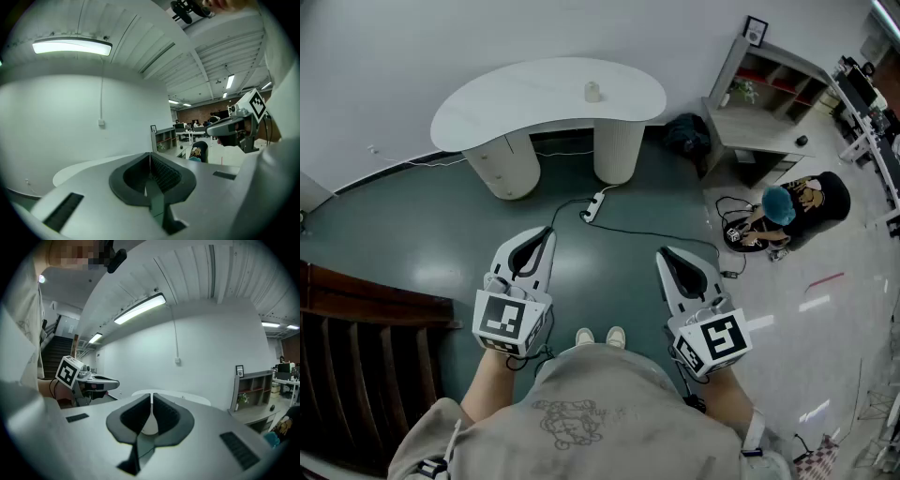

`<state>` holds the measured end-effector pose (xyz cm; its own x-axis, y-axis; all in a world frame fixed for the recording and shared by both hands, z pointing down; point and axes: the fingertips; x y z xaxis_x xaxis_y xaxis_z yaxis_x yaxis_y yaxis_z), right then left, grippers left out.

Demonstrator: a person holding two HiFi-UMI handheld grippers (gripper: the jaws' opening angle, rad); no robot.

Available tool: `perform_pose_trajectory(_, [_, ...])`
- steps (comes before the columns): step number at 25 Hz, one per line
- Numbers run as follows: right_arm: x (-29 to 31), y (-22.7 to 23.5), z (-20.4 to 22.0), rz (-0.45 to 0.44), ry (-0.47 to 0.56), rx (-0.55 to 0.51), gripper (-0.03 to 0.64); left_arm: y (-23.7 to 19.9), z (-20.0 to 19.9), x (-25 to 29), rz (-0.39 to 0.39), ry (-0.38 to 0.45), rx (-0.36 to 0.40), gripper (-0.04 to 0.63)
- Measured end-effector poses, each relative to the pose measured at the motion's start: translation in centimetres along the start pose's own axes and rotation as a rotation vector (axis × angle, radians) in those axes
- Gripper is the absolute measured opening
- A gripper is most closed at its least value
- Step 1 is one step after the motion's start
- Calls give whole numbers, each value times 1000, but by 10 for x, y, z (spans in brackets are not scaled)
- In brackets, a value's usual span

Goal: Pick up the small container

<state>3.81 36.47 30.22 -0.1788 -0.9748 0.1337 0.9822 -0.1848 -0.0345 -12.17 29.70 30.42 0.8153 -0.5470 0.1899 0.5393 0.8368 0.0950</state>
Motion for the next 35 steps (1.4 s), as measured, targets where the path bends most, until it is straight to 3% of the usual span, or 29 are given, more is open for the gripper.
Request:
perform_pose_trajectory(9, [-1, 0, 2, 29, -16, 28, 37, 4, 4, -4, 9, -6, -3, 18])
perform_pose_trajectory(23, [-1, 2, 13, -24, -25, 47, 37, 19, 7, 8, 0, -14, -13, 18])
perform_pose_trajectory(35, [3, 26, 16, -108, 11, 30, 37, 30, -3, 29, -85, -3, 8, 18])
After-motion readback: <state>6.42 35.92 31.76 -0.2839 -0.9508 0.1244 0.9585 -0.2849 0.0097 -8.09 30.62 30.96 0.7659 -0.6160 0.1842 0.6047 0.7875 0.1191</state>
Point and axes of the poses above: the fingertips, and each gripper's own axes: x forward along the fingers, y to its right, z out of its underside, and after that the axes turned 14 degrees about z, right-handed
